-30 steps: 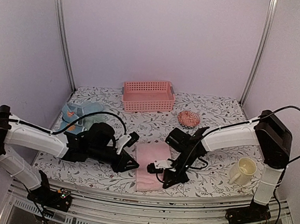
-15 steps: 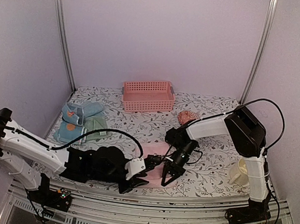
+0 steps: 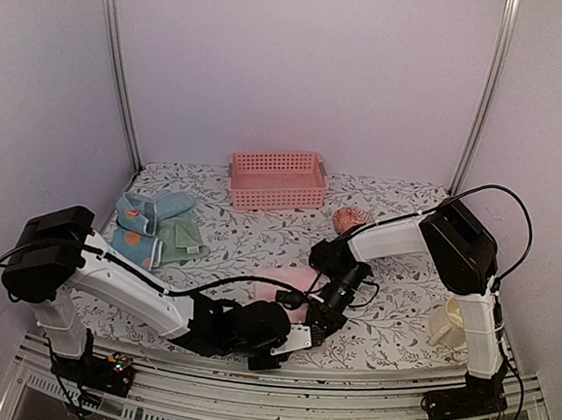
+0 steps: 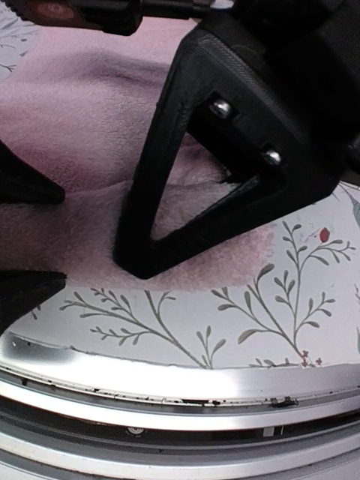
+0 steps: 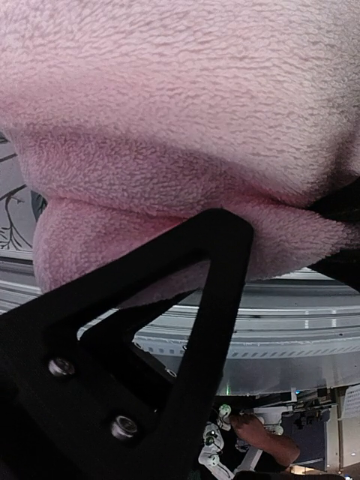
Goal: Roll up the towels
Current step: Roll the towel at the center of the board.
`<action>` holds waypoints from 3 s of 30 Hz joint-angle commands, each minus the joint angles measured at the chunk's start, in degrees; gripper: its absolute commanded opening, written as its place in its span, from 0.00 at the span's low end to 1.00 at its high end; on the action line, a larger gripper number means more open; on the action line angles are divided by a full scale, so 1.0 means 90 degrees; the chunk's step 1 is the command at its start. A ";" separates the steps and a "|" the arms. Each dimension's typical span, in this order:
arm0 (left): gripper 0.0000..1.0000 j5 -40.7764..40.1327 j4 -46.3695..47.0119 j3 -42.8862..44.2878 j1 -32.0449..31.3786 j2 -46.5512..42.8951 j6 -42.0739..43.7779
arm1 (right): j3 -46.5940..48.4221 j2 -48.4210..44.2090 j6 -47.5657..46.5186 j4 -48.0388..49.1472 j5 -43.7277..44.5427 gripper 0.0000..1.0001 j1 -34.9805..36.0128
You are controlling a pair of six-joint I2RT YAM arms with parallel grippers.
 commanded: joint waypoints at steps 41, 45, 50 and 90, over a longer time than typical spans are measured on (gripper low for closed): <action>0.00 0.6814 -0.1183 0.1123 0.2970 0.1606 -0.2766 | -0.3741 -0.3335 0.0060 0.5710 0.5894 0.47 0.1750; 0.05 0.6811 -0.1293 0.1161 0.3029 0.1520 -0.2622 | -0.3753 -0.3084 -0.0015 0.5624 0.5793 0.27 0.1752; 0.22 0.6293 -0.1260 0.0766 0.3047 0.0458 -0.2353 | -0.3419 -0.3093 0.0011 0.4518 0.4730 0.13 0.1732; 0.39 0.0013 -0.0903 0.0134 0.0187 -0.0311 -0.0101 | 0.1052 0.1093 0.0496 -0.0697 0.0857 0.11 0.0234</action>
